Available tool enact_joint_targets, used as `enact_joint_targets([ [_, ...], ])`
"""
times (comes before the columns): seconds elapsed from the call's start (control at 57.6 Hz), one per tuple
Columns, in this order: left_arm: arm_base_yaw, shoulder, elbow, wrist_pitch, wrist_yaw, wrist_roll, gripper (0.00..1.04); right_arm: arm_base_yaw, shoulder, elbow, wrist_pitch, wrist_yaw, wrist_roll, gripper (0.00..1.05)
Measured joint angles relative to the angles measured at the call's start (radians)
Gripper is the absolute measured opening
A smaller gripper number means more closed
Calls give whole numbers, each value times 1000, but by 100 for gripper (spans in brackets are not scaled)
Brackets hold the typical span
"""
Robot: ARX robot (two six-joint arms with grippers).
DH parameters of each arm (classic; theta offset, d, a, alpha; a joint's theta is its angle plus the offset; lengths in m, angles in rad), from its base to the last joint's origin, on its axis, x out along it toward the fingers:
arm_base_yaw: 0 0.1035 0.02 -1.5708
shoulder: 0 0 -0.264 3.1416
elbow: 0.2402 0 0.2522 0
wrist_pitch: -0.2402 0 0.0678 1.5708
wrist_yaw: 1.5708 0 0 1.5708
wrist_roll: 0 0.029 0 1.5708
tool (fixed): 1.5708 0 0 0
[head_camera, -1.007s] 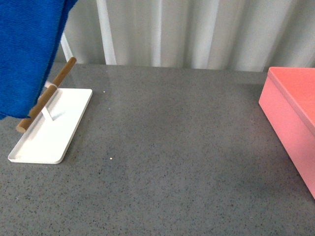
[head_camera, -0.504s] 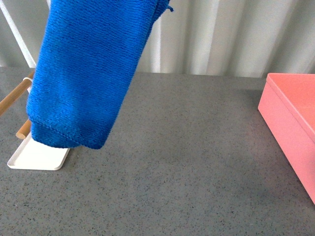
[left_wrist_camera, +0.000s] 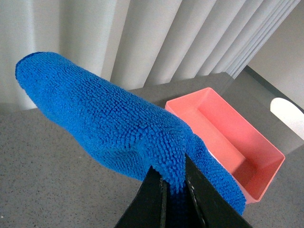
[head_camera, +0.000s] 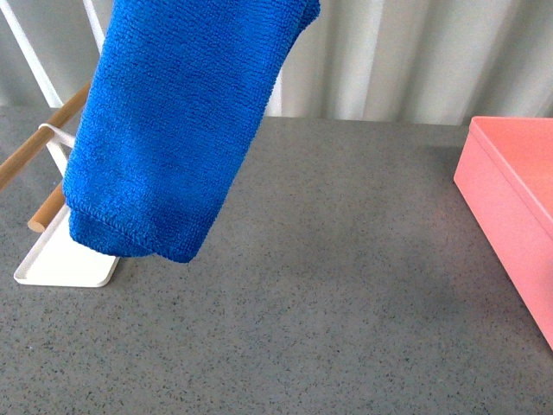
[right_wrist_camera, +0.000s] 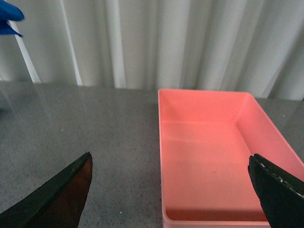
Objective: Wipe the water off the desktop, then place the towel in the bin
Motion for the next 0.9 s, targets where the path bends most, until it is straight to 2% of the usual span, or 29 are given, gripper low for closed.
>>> enact_joint_targets([
  [0.035,0,0,0,0,0,0,4,12,155,61,114,-60,26,98],
  [0.104,0,0,0,0,0,0,4,40,423,188,247,-186,95,98],
  [0.295,0,0,0,0,0,1,4,85,855,426,365,-433,335,98],
  [0.382,0,0,0,0,0,1,4,113,993,483,517,-569,510,98],
  [0.452,0,0,0,0,0,1,4,145,1056,504,623,-601,618,98],
  [0.538,0,0,0,0,0,1,4,220,1129,531,723,-594,691,98],
  [0.677,0,0,0,0,0,1,4,298,1187,566,753,-579,708,98],
  [0.903,0,0,0,0,0,1,4,360,1271,653,724,-535,712,98],
])
